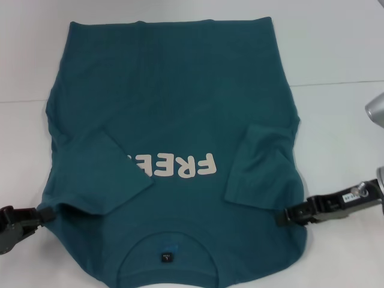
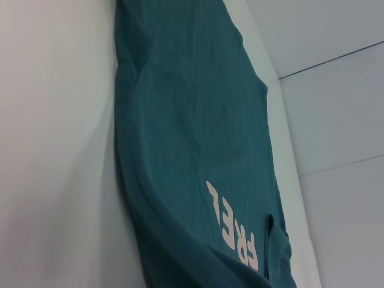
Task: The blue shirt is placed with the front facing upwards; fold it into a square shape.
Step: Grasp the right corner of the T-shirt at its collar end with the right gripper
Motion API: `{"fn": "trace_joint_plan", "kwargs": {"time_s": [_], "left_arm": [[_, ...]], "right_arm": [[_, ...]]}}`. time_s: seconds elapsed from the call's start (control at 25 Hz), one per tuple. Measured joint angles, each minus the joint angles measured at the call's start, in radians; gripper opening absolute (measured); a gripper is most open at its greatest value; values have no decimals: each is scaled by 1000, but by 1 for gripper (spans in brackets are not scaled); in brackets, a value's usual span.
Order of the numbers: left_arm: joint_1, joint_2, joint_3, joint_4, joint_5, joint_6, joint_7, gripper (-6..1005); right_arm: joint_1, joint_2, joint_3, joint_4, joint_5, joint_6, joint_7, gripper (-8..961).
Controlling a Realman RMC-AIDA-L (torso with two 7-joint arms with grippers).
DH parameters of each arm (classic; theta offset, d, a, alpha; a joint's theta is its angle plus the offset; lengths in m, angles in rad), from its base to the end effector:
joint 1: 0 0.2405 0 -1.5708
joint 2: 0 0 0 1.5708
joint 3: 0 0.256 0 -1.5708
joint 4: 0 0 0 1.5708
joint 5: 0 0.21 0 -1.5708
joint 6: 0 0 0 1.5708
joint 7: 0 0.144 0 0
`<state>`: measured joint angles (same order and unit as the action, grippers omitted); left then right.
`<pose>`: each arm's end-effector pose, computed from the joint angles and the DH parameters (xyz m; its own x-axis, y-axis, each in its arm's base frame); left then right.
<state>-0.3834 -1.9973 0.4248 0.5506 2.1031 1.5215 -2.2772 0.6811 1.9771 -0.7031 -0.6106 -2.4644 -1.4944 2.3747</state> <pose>-0.3528 0.2869 0.0384 -0.1690 0.8255 0.5385 0.9535 -0.0013 0.3013 0.2906 0.3530 0.0135 0.2582 -0.9562 -0.1377 -0.9652 -0.2493 -0.0787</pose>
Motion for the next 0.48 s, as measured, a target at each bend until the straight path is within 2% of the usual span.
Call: {"fn": "trace_joint_plan", "kwargs": {"time_s": [0.12, 0.24, 0.48], "left_arm": [[0, 0, 0, 0, 0, 0, 0, 49], [1, 0, 0, 0, 0, 0, 0, 49], [1, 0, 0, 0, -2, 0, -2, 48]], "right_arm": [[8, 4, 3, 0, 58, -8, -18, 705], [3, -2, -1, 1, 105, -11, -24, 705], [1, -19, -4, -2, -6, 1, 16, 702]]}}
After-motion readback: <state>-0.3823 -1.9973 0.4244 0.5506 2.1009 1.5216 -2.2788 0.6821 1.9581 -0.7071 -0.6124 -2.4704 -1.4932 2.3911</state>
